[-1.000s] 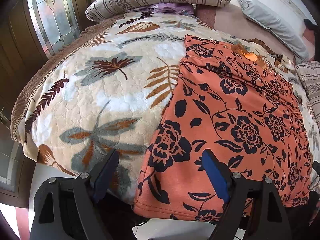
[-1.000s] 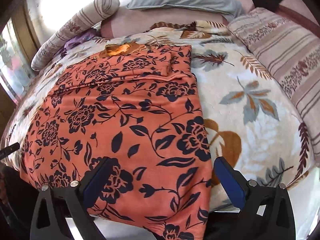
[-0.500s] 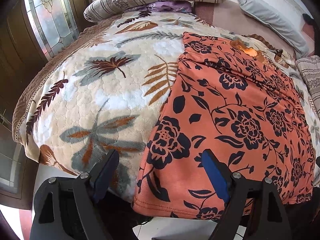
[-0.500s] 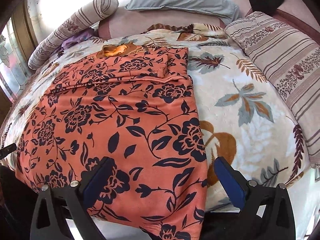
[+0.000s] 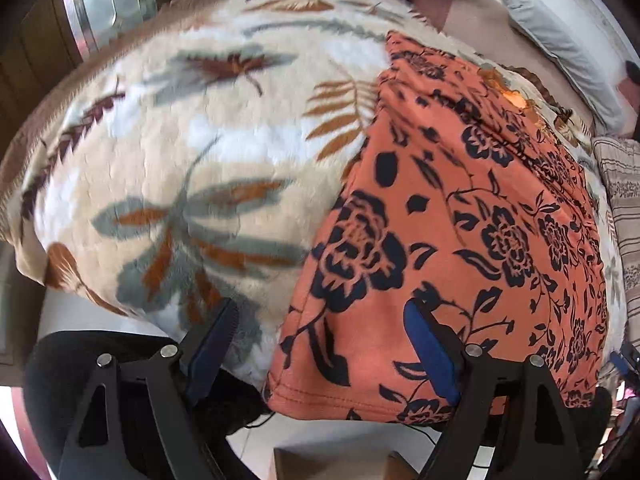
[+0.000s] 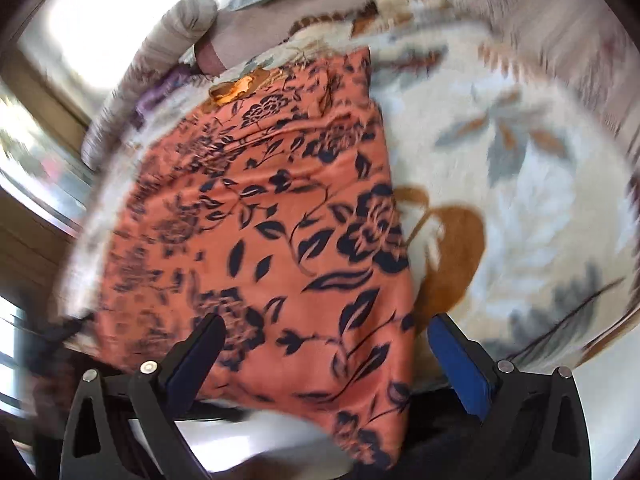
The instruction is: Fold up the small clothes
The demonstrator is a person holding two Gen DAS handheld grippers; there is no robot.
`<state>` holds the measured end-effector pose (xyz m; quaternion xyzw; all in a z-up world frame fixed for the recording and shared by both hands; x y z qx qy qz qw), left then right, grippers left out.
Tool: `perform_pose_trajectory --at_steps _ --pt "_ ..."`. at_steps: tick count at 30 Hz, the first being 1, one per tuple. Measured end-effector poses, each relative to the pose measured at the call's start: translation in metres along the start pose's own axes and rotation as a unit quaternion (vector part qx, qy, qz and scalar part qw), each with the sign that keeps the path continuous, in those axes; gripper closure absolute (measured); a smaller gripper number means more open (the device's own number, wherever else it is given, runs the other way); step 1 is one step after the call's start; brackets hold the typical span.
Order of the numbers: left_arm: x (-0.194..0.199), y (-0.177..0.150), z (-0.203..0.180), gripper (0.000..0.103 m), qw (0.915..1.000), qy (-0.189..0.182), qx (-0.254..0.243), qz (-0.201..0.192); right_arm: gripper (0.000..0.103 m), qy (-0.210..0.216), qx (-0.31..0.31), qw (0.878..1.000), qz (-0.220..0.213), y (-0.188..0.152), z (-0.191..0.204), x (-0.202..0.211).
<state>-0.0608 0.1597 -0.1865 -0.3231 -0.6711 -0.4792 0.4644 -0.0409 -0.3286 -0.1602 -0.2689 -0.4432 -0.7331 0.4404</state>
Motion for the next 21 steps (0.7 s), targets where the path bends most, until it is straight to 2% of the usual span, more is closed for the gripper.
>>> perform_pose_trajectory --at_steps 2,5,8,10,12,14,16,17,19,21 --pt "-0.007 -0.003 0.005 0.018 0.9999 -0.009 0.003 0.011 0.001 0.064 -0.046 0.997 0.015 -0.003 -0.018 0.002" --pt "-0.017 -0.005 0.007 0.017 0.9993 -0.032 -0.006 0.017 0.001 0.103 -0.073 0.991 0.035 -0.01 -0.035 -0.002" --pt "-0.016 -0.007 0.005 0.012 0.9991 -0.039 -0.016 -0.001 0.002 0.118 -0.091 0.987 0.054 -0.017 -0.04 -0.015" --pt "-0.013 -0.01 0.003 0.012 0.999 -0.036 -0.026 -0.001 0.002 0.102 -0.072 0.99 0.061 -0.02 -0.035 -0.019" --pt "-0.006 -0.012 0.005 0.012 0.9987 -0.05 -0.014 -0.006 0.004 0.108 -0.066 0.99 0.065 -0.02 -0.028 -0.018" --pt "0.001 -0.012 0.01 0.012 0.9979 -0.062 0.002 -0.019 0.016 0.127 -0.066 0.987 0.067 -0.02 -0.022 -0.016" --pt "-0.008 -0.014 0.017 0.012 0.9986 -0.052 0.012 -0.007 0.023 0.123 -0.065 0.988 0.073 -0.021 -0.024 -0.022" --pt "-0.015 -0.016 0.019 0.015 0.9986 -0.05 0.018 0.005 0.027 0.12 -0.073 0.987 0.078 -0.022 -0.028 -0.028" --pt "-0.013 -0.018 0.021 0.022 0.9991 -0.038 0.017 -0.001 0.028 0.131 -0.091 0.984 0.078 -0.02 -0.033 -0.034" --pt "-0.011 -0.018 0.022 0.045 0.9998 -0.02 0.005 -0.003 0.029 0.129 -0.088 0.985 0.08 -0.02 -0.031 -0.034"
Point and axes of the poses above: each gripper's, at about its wrist camera, not at the fingertips, and x roughly against the way its jaws point, z to its left, y to its top, the point moved 6 cm from there along -x, roughly the way its jaws point, and after that the axes turned 3 degrees about y, right-handed, at the moved point
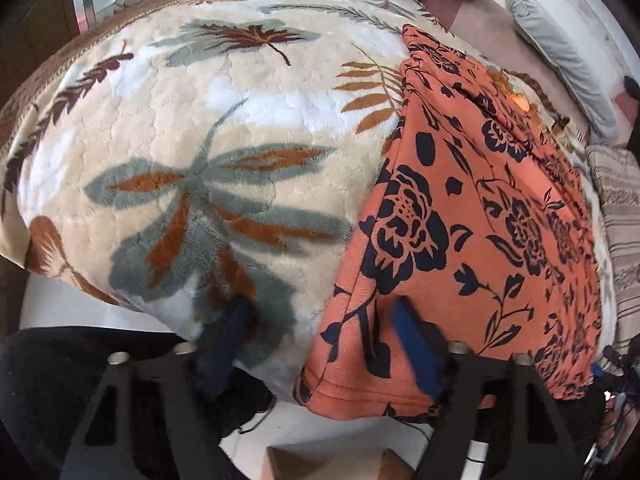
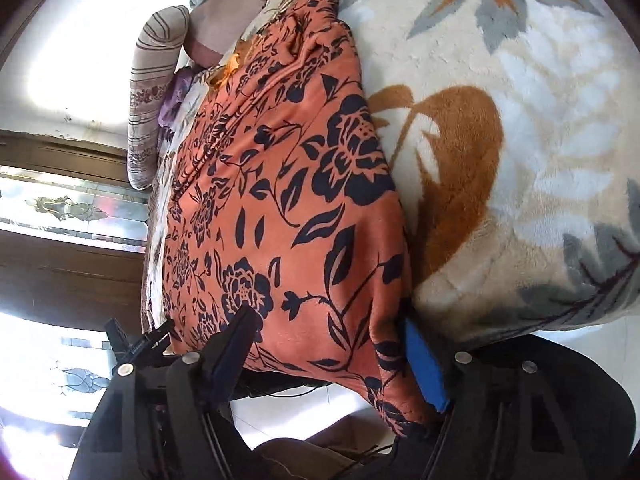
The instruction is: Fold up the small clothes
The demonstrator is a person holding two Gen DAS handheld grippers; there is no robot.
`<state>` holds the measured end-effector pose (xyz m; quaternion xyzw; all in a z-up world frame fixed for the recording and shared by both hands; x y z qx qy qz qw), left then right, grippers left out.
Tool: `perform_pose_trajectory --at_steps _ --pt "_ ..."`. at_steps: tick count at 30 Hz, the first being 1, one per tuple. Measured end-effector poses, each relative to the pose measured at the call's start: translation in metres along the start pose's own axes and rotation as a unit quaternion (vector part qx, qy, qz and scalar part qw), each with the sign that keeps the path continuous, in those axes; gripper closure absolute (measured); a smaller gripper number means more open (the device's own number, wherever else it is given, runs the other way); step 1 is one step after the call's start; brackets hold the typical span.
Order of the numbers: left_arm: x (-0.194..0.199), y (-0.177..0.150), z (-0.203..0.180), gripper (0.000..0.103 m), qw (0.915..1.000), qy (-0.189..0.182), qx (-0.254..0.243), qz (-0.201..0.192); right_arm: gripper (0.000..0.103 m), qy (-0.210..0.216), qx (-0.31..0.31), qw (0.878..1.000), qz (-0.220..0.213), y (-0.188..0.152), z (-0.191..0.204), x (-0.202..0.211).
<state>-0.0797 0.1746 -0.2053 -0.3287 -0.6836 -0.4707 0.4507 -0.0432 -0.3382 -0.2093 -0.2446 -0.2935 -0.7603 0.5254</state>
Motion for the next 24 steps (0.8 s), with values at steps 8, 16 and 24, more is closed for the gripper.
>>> perform_pose_trajectory --at_steps 8,16,24 --pt "0.007 -0.002 0.001 0.088 0.9996 -0.027 -0.007 0.007 0.03 -0.003 0.0 1.0 0.013 0.003 -0.001 -0.005" --pt "0.004 -0.011 -0.011 0.075 0.9986 -0.019 -0.045 0.019 0.031 -0.01 0.009 1.0 0.026 0.004 -0.001 -0.007" --pt "0.048 0.01 -0.009 0.098 0.9952 -0.089 -0.038 -0.017 0.094 -0.001 -0.005 1.0 0.0 0.004 0.002 0.02"
Point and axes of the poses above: each gripper's, at about its wrist camera, not at the fingertips, and x roughly against the way its jaws point, z to its left, y to its top, the point moved 6 cm from there along -x, roughly the way its jaws point, and after that the axes turned 3 degrees about y, right-handed, at the moved point
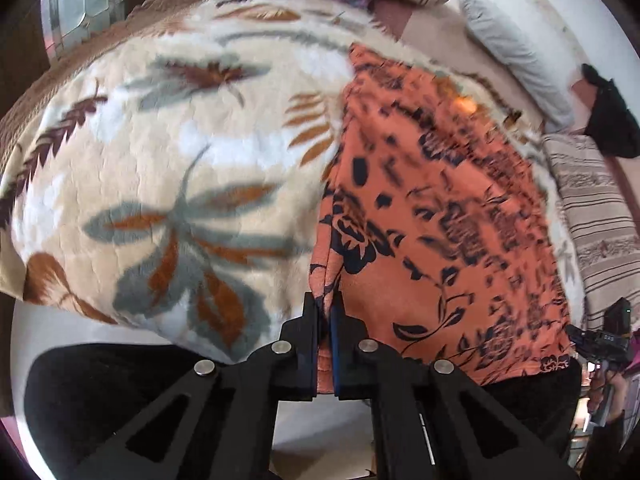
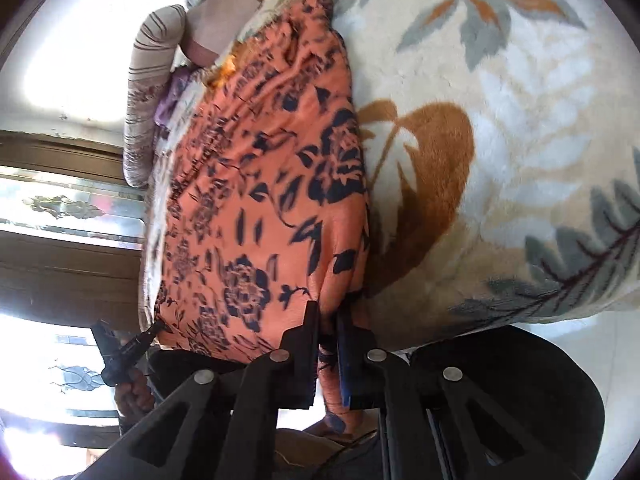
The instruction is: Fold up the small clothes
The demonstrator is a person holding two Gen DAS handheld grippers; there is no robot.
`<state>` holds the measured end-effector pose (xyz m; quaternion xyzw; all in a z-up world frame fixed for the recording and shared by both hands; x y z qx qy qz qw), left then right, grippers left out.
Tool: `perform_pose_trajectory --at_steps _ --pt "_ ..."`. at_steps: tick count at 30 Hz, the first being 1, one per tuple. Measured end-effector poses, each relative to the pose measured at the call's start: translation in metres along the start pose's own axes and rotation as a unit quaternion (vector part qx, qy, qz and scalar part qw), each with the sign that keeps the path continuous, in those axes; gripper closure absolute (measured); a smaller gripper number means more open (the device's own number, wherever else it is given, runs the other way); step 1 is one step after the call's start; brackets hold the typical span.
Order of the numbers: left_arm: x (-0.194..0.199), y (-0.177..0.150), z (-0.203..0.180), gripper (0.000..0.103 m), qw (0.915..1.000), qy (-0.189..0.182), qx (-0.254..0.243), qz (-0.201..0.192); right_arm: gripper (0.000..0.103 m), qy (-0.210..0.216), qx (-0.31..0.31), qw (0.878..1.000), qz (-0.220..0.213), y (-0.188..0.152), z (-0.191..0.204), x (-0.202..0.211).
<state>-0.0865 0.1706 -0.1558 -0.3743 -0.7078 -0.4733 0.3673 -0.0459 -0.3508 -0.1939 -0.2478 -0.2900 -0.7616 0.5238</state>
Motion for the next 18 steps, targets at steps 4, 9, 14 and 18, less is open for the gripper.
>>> perform_pose_trajectory --at_steps 4,9,14,18 --pt "-0.02 0.0 -0.001 0.097 0.9995 0.014 -0.016 0.023 0.09 -0.006 -0.015 1.0 -0.002 0.004 -0.009 -0.003" --pt "-0.042 -0.013 0.003 0.086 0.9986 0.027 -0.003 0.046 0.073 -0.036 -0.023 0.999 0.03 -0.002 -0.014 -0.019" --pt "-0.041 -0.011 -0.004 0.083 0.9984 0.027 -0.017 0.047 0.044 -0.033 -0.017 0.998 0.045 0.001 -0.01 -0.03" --pt "-0.036 -0.006 -0.007 0.098 0.9988 0.013 -0.019 0.043 0.093 -0.033 -0.018 0.998 0.046 -0.001 -0.007 -0.028"
Point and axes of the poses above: each gripper's, at about its wrist camera, not at the fingertips, and x roughly against the way its jaws point, z to its left, y to its top, the point moved 6 cm from there along -x, roughly the way its jaws point, and after that the axes turned 3 degrees about y, right-handed, at the moved point
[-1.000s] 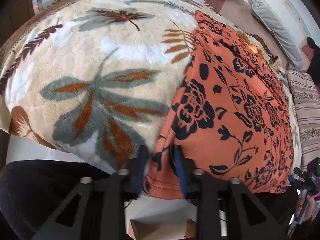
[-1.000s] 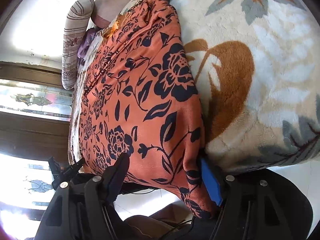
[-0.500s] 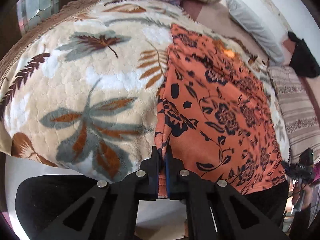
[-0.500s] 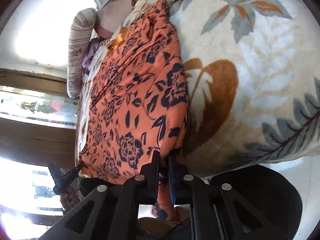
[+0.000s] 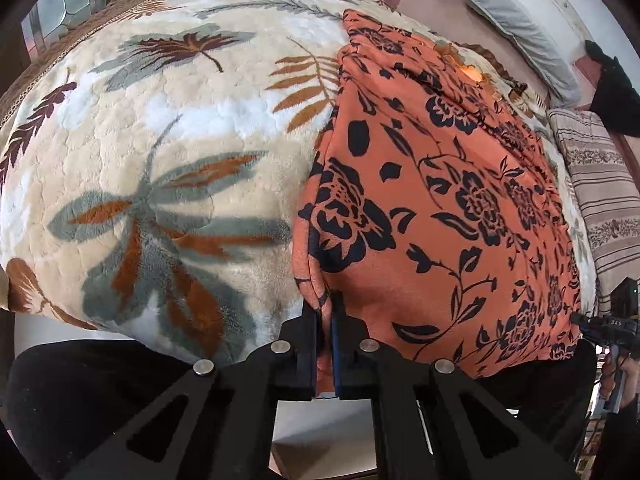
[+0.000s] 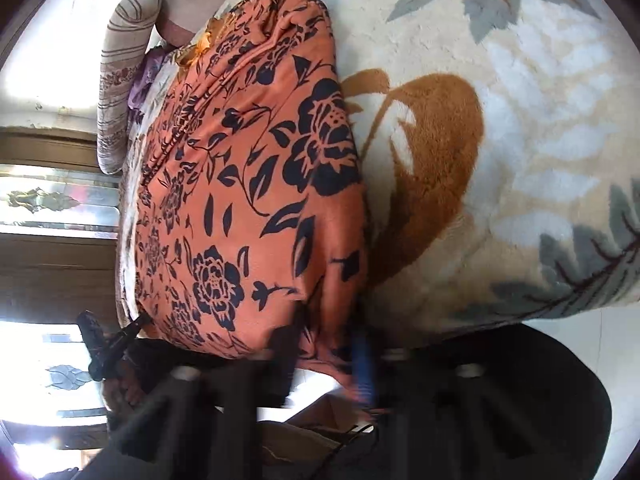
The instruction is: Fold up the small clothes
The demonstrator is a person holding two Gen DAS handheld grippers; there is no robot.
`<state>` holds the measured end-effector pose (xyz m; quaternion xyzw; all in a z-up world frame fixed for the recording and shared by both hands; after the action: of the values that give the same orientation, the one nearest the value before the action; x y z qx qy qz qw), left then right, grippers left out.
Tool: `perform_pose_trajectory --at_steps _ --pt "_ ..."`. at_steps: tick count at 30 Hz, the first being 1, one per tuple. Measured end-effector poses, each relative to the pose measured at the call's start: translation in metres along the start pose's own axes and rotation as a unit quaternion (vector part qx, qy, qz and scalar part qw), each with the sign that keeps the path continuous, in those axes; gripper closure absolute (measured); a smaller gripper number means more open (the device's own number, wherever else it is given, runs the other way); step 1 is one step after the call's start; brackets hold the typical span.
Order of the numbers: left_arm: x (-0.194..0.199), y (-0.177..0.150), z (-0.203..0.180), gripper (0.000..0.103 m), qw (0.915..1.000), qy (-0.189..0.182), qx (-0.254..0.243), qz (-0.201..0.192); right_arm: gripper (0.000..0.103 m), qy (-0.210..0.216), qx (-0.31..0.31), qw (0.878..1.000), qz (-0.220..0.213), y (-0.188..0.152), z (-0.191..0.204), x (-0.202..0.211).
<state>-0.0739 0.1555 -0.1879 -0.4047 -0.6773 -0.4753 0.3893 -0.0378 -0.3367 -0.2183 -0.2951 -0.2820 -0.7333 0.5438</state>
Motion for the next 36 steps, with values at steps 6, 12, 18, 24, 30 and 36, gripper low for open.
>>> perform_pose_trajectory --at_steps 6,12,18,24,30,36 --pt "0.022 0.017 0.004 0.098 0.9987 -0.043 0.016 -0.022 0.094 0.072 -0.004 0.996 -0.048 0.005 0.018 0.032" --pt "0.009 0.018 0.004 0.098 0.9991 -0.032 0.013 0.025 0.094 0.094 -0.057 0.994 -0.029 0.008 -0.004 0.005" --pt "0.079 0.134 -0.054 0.098 0.9892 -0.11 -0.034 -0.092 0.095 0.184 -0.007 0.977 -0.111 0.087 0.062 0.056" --pt "0.022 0.282 -0.07 0.083 0.9858 -0.06 0.007 -0.156 0.094 0.203 -0.028 0.949 -0.24 0.239 0.079 0.088" --pt "-0.05 0.276 -0.061 0.088 0.9947 -0.021 0.002 -0.1 0.09 0.12 0.001 0.978 -0.172 0.192 0.061 0.036" --pt "-0.041 0.247 -0.045 0.086 0.9942 -0.034 0.018 -0.1 0.02 0.125 -0.046 0.974 -0.183 0.109 0.014 0.055"
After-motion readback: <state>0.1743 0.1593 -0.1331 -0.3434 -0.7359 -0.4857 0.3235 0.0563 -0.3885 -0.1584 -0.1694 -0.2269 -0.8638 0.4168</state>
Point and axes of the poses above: each gripper's, at about its wrist camera, not at the fingertips, and x roughly against the way its jaws point, z to its left, y to its top, the point moved 6 cm from there along -x, roughly the way its jaws point, and after that the axes turned 3 degrees about y, right-handed, at the moved point
